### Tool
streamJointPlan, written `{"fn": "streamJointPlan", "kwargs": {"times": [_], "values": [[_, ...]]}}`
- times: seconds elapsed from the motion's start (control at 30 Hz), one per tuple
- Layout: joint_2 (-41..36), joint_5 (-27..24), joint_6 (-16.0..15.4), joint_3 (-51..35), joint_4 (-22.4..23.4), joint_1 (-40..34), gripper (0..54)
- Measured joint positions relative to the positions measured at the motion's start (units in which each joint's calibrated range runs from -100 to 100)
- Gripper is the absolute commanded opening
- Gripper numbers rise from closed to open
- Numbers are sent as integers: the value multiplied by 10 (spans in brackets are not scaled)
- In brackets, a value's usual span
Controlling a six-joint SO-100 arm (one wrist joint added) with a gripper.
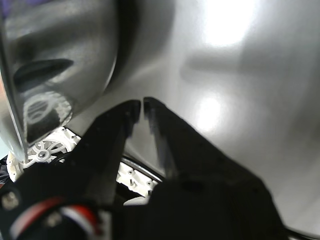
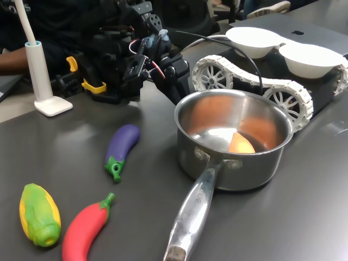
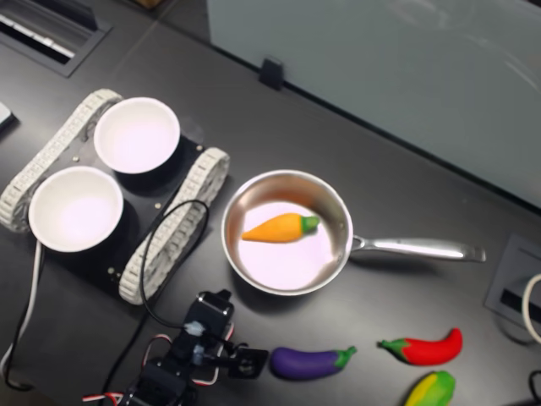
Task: Pick up the brinjal and place them in the pan
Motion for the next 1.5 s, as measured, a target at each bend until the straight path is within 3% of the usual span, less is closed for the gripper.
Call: {"fn": "streamJointPlan", "kwargs": {"times": [1.43, 1.5], "values": [[0, -1, -1, 0, 0, 18, 2], [0, -6, 13, 0, 0, -4, 2]]}}
